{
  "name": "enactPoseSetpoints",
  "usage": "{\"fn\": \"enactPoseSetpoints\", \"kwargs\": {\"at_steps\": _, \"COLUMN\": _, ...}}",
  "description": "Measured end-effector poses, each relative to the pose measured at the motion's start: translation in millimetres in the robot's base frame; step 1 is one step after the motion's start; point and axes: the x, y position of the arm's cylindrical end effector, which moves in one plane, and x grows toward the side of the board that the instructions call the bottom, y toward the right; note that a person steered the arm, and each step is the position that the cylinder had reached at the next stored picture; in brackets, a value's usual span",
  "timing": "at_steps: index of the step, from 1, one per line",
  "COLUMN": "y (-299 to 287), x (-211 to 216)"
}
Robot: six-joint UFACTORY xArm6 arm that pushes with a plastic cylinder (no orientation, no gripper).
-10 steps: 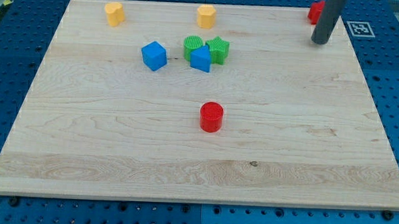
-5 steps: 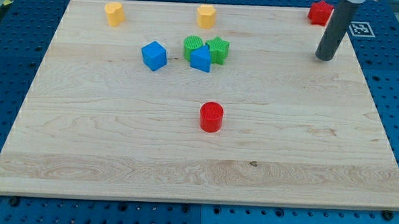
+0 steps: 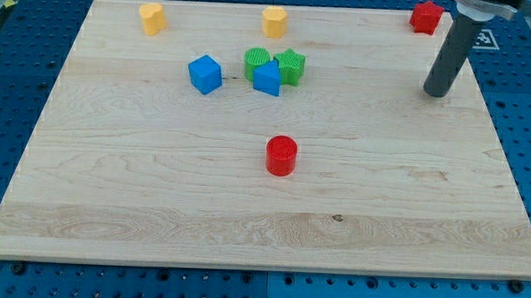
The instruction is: Point your arm at the right of the red circle
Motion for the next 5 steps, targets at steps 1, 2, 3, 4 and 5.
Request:
{"fn": "enactPoseSetpoints", "kwargs": {"at_steps": 1, "y": 0.0, "x": 27.9}}
{"fn": "enactPoseSetpoints", "kwargs": {"at_steps": 2, "y": -0.2, "x": 50.2}}
{"fn": "enactPoseSetpoints", "kwargs": {"at_steps": 3, "y": -13.3, "x": 63.2}}
{"fn": "enactPoseSetpoints", "kwargs": {"at_steps": 4, "y": -18.2, "x": 86.0}}
{"fn": "enactPoseSetpoints", "kwargs": {"at_steps": 5, "y": -20.3, "x": 112.5}}
